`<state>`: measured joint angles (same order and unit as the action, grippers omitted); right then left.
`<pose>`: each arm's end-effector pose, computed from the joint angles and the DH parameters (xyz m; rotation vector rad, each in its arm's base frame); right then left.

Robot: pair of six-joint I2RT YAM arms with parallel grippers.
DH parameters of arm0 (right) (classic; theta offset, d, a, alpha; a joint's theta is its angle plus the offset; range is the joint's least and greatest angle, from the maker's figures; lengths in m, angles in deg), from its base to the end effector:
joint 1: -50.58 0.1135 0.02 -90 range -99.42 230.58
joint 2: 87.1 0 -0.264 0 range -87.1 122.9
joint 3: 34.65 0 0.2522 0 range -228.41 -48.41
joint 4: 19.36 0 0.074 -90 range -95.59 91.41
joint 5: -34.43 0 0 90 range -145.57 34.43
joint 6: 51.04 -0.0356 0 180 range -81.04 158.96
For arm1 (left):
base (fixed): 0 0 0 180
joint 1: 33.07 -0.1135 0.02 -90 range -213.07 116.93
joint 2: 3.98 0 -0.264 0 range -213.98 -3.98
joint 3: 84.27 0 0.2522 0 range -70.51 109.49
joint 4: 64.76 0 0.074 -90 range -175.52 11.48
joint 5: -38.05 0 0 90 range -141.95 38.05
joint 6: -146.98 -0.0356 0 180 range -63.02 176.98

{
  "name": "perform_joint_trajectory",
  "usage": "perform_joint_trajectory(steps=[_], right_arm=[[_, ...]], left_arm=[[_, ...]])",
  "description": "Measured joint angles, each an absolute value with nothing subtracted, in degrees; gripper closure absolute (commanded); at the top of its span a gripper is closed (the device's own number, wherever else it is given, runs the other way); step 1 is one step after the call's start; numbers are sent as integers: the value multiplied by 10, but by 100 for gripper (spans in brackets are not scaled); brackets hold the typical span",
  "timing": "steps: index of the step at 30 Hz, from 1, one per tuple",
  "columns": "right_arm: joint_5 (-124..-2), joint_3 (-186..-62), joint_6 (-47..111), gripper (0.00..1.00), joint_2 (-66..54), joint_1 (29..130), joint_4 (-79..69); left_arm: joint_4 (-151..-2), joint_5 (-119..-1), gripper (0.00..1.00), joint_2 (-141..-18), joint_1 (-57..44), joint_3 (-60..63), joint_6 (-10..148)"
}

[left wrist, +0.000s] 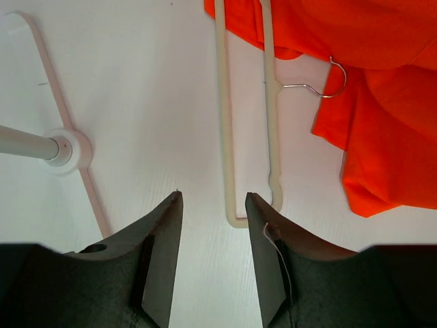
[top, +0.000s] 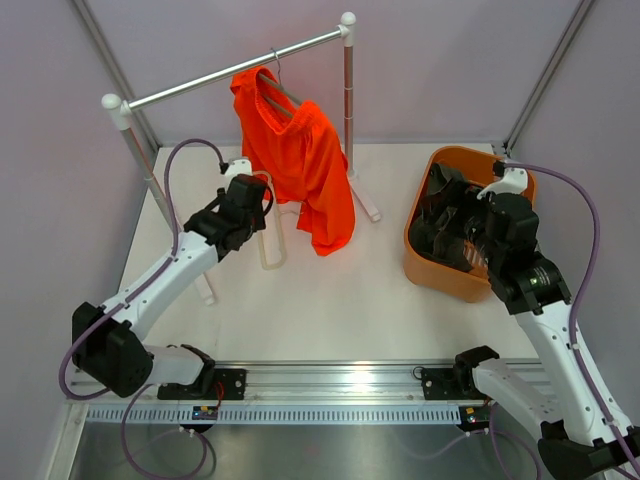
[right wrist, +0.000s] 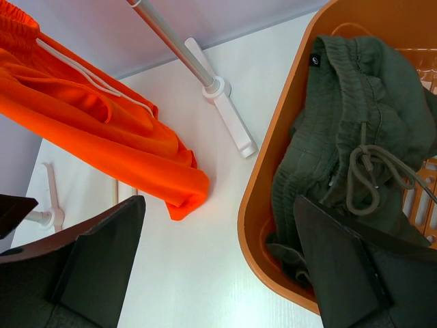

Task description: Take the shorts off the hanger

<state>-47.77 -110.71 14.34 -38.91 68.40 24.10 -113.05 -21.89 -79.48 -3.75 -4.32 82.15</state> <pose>0.1654 0.0481 0.3988 0.2060 1.8469 0.3920 0.2537 -0.1220 0.3161 -0.1720 2.2087 0.0961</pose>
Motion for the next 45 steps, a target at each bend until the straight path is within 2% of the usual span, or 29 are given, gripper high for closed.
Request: perform_joint_trajectory(steps=[5,14,25,36,45], right_arm=[[-478,-1107,143,1,-395,684,241],[-476,-1102,149,0,-405,684,243],[-472,-1093,166,0,-425,684,245],[-471,-1072,168,1,-431,684,257],[-471,-1072,167,0,-446,684,260]], left_arm=[[-1099,-193,48,-828,-14,-42,841],[-1089,-176,47,-1025,-8,57,847],[-1108,-154,53,-1199,-26,196,845],[-1113,-167,54,-1233,-37,154,853],[-1060,-172,54,-1229,-34,110,855]])
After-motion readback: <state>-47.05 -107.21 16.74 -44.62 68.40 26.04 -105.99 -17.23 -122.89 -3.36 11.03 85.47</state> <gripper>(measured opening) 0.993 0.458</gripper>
